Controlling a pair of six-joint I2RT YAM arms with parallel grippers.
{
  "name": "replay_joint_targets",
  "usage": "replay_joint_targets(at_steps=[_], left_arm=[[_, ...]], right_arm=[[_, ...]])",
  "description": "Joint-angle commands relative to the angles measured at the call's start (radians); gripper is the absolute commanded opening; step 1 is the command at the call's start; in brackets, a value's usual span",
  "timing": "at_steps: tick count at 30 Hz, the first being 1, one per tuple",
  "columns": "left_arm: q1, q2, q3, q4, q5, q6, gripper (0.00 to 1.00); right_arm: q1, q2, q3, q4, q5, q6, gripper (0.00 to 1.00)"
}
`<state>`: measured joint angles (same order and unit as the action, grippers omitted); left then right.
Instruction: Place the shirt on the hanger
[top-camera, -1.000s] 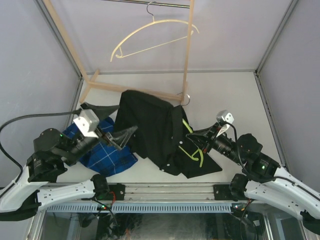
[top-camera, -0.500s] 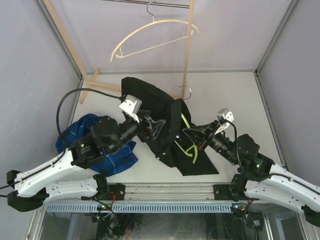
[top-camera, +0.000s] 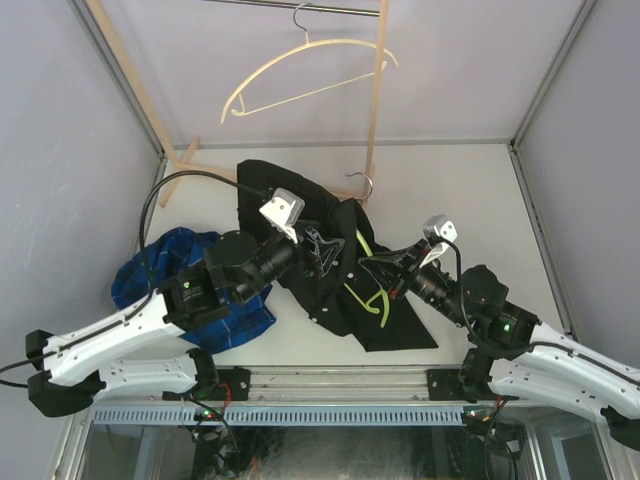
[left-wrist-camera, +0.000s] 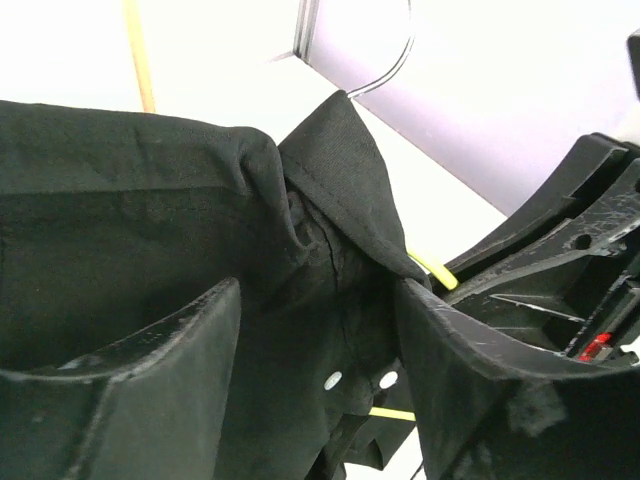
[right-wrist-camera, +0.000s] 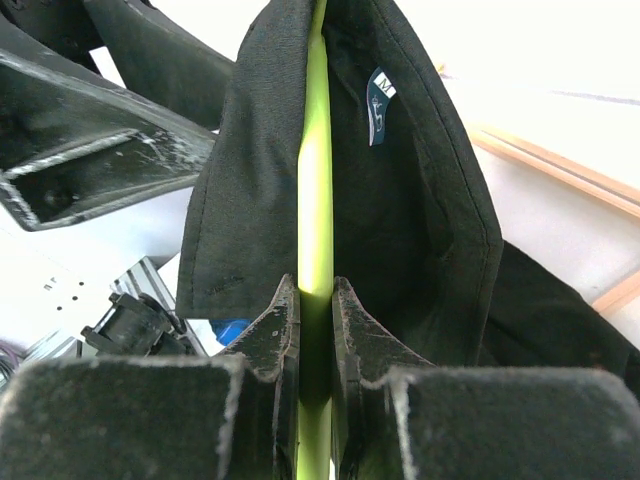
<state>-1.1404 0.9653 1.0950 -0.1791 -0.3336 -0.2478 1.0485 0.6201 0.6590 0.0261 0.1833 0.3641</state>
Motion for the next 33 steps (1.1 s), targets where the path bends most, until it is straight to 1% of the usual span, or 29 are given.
replay_joint_targets(at_steps=[1,3,4,7,9,14,16,17,21,27,33], left_arm=[[-0.004,0.017,0.014,0.044,-0.026,0.017,0.65],[-0.003,0.018,0.003,0.047,-0.034,0.016,0.58],[-0.003,0.021,-0.001,0.051,-0.034,0.016,0.56],[-0.003,0.028,-0.014,0.066,-0.037,0.019,0.54],[-0.003,0.03,-0.018,0.077,-0.041,0.022,0.49],[0.009,0.013,-0.017,0.085,-0.059,0.044,0.2],[0.018,-0.001,-0.006,0.072,-0.08,0.058,0.03],[0.026,-0.006,0.004,0.058,-0.086,0.069,0.01],[0.059,-0.003,0.077,-0.002,-0.059,0.132,0.0],[0.068,0.063,0.267,-0.125,0.06,0.231,0.0],[0.068,0.131,0.415,-0.203,0.184,0.245,0.0]], right_arm=[[0.006,-0.023,0.019,0.154,-0.019,0.026,0.0],[0.006,-0.034,0.019,0.153,-0.025,0.027,0.0],[0.007,-0.038,0.02,0.152,-0.028,0.028,0.0],[0.007,-0.047,0.02,0.152,-0.04,0.037,0.0],[0.008,-0.052,0.019,0.151,-0.046,0.043,0.0],[0.018,-0.058,0.02,0.124,-0.034,0.042,0.0],[0.023,-0.058,0.019,0.109,-0.027,0.036,0.0],[0.026,-0.059,0.019,0.101,-0.022,0.033,0.0],[0.038,-0.056,0.007,0.106,-0.008,0.032,0.0],[0.041,-0.02,-0.007,0.149,-0.006,0.057,0.0],[0.04,0.011,-0.006,0.209,-0.004,0.064,0.0]])
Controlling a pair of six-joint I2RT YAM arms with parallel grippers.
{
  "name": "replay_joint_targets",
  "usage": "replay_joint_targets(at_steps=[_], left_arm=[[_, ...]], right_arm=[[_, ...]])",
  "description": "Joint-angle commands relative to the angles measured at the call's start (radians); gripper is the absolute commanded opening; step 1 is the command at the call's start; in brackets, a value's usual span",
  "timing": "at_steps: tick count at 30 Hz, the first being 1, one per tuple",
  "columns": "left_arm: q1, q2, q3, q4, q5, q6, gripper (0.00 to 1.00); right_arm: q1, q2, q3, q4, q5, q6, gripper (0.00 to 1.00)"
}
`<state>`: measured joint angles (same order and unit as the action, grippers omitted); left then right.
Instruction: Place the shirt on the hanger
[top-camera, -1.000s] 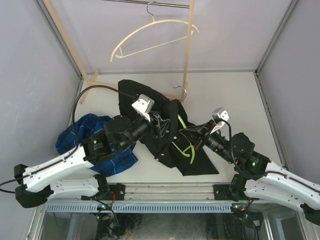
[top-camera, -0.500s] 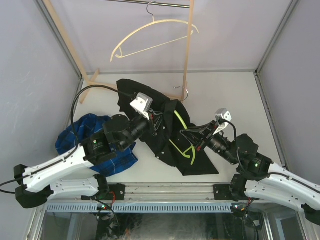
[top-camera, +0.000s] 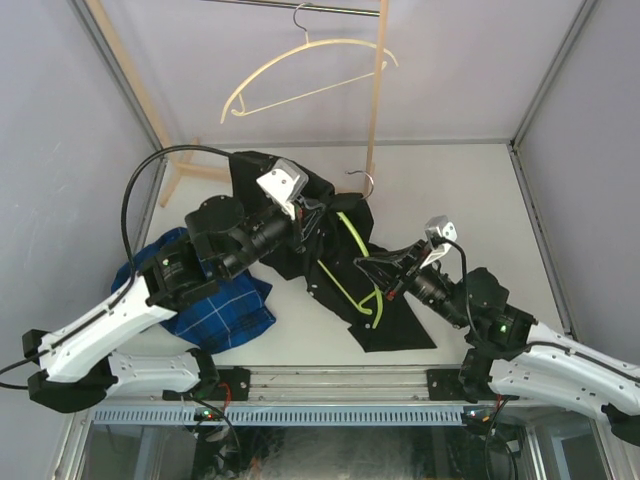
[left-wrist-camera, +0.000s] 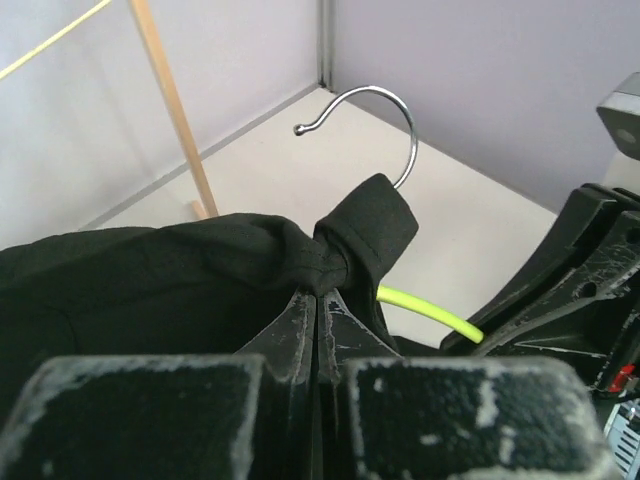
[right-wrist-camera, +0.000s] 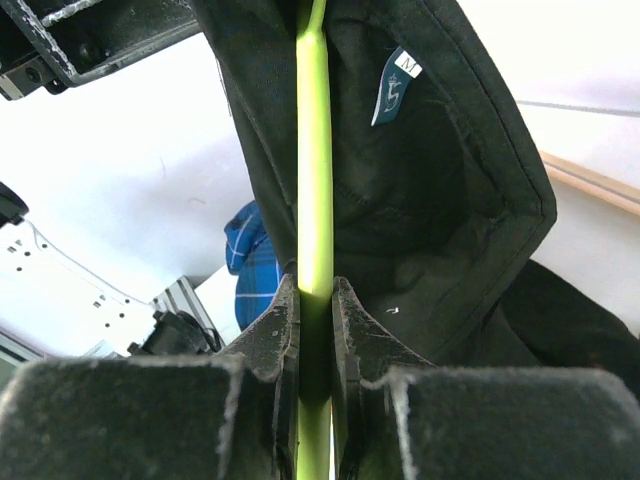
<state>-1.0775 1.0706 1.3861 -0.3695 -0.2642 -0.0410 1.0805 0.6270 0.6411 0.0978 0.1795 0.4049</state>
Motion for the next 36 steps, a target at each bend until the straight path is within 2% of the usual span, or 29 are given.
replay_joint_targets(at_steps=[1,6,13,19,23,26,32,36], left_arm=[[0.005,0.038,0.135,-0.02,0.136,0.033,0.0],[-0.015,0.073,0.163,-0.027,0.235,0.004,0.0],[-0.129,0.12,0.217,-0.067,0.251,0.01,0.0],[-0.169,0.101,0.141,-0.048,0.249,-0.022,0.01],[-0.17,0.077,0.094,-0.043,0.221,-0.024,0.46],[-0.169,0.037,0.071,-0.04,0.19,-0.013,0.64],[-0.168,-0.097,0.017,-0.073,0.113,0.02,0.77],[-0.168,-0.219,-0.049,-0.059,-0.017,-0.002,0.83]], right_arm=[[0.007,0.007,0.011,0.146,0.003,0.023,0.0],[-0.005,0.022,0.012,0.181,0.033,0.031,0.0],[-0.039,0.048,0.011,0.21,0.035,0.042,0.0],[-0.053,0.022,-0.023,0.243,0.038,0.043,0.0],[-0.054,-0.007,-0.061,0.297,0.037,0.031,0.0],[-0.054,-0.032,-0.1,0.345,0.03,0.017,0.0],[-0.051,-0.097,-0.191,0.465,0.022,-0.029,0.0],[-0.05,-0.141,-0.249,0.524,0.016,-0.064,0.0]])
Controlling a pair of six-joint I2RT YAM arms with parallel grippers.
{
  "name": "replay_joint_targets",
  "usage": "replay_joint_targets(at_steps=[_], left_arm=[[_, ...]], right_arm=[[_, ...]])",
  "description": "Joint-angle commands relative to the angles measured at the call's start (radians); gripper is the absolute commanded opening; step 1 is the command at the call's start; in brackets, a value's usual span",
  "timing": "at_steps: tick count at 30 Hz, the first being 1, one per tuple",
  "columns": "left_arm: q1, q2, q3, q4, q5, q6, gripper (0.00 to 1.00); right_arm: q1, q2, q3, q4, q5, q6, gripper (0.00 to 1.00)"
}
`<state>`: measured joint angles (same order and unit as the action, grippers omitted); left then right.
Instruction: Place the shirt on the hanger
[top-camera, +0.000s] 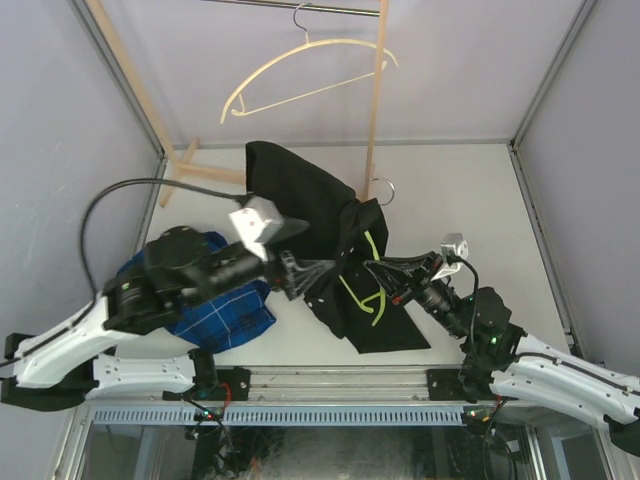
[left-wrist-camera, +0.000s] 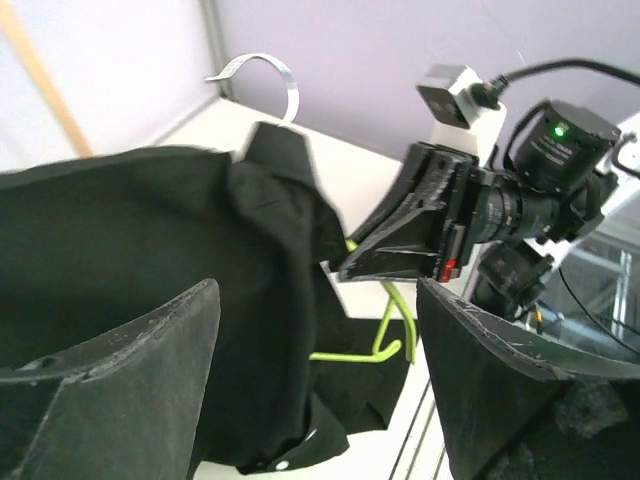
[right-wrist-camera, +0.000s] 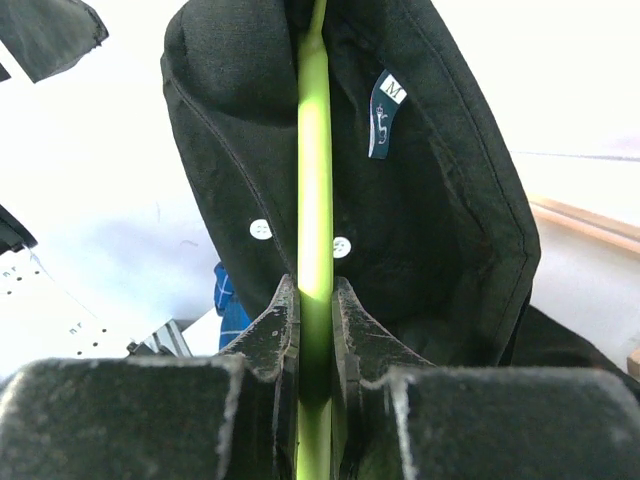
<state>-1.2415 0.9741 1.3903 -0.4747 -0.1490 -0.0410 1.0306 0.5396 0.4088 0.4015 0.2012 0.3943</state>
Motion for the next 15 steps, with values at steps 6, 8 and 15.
replay_joint_targets(at_steps=[6,8,15], left_arm=[[-0.001,-0.227,-0.132,0.135,-0.432,-0.097,0.88],[0.001,-0.216,-0.124,0.15,-0.516,-0.142,0.91],[0.002,-0.11,-0.057,0.197,-0.451,-0.094,0.96]], right_arm=[[-0.007,-0.095,-0.058,0.259,-0.038,-0.103,0.0],[-0.009,-0.098,-0.058,0.254,-0.06,-0.119,0.0],[-0.01,-0.103,-0.042,0.19,-0.139,-0.186,0.0]])
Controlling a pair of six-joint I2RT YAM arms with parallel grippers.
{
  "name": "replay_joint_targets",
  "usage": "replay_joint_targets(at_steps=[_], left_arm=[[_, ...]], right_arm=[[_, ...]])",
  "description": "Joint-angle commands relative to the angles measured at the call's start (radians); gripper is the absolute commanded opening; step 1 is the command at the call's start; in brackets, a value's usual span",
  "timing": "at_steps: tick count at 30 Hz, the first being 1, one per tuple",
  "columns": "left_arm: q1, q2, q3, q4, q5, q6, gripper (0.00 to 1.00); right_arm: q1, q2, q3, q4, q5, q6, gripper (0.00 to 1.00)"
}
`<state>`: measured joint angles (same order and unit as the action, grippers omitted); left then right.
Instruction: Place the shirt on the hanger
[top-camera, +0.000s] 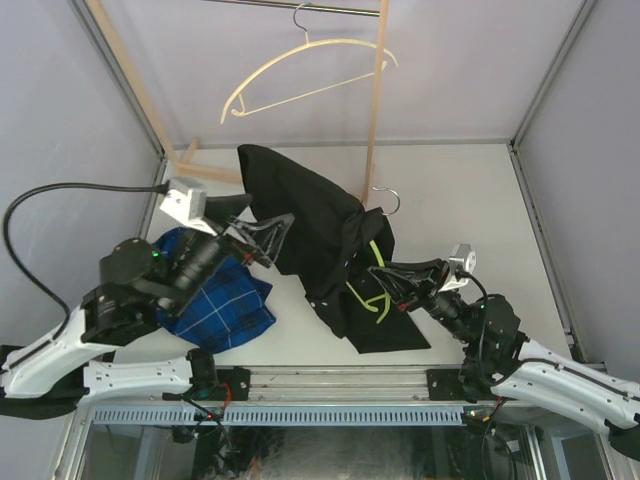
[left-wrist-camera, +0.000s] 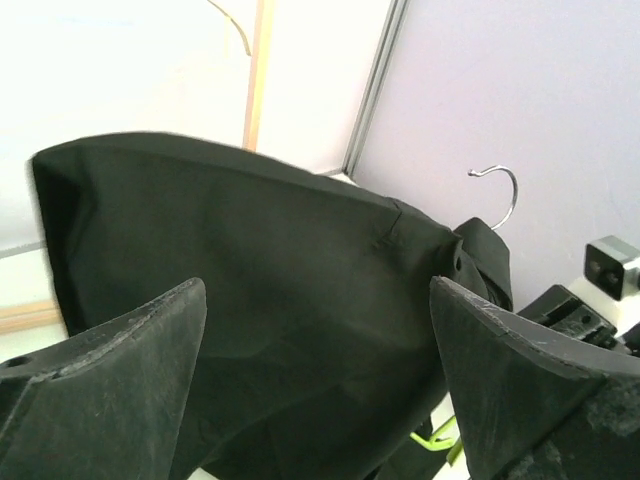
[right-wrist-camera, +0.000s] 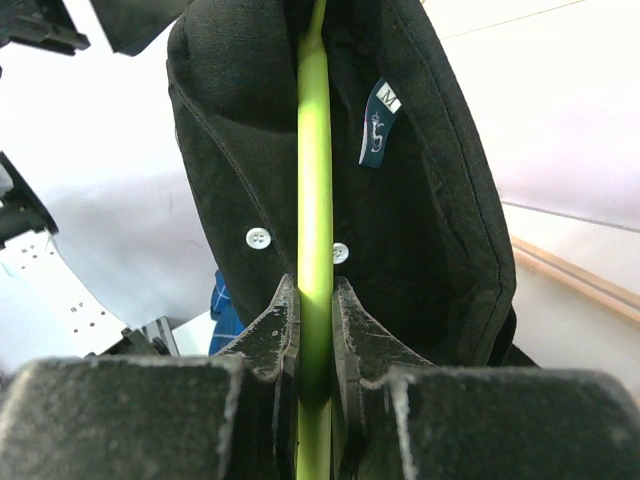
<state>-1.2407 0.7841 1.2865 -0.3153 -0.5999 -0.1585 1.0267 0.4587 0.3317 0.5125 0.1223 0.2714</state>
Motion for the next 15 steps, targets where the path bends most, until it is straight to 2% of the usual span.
replay_joint_targets(at_steps=[1,6,11,15], left_arm=[[0.001,0.099,0.067,0.017,0.026,0.059,0.96],[0.0,0.165,0.21,-0.18,0.24,0.297,0.94],[-0.001,0.154,0.281,-0.356,0.377,0.519,0.94],[0.0,0.155,0.302,-0.479,0.507,0.593,0.93]], right_arm=[[-0.006,-0.029,0.038,0.064,-0.061,-0.07,0.0],[-0.009,-0.067,0.053,-0.009,-0.069,-0.09,0.0],[-0.014,-0.084,0.086,-0.109,-0.151,-0.11,0.0],[-0.018,-0.09,0.122,-0.205,-0.229,-0.121,0.0]])
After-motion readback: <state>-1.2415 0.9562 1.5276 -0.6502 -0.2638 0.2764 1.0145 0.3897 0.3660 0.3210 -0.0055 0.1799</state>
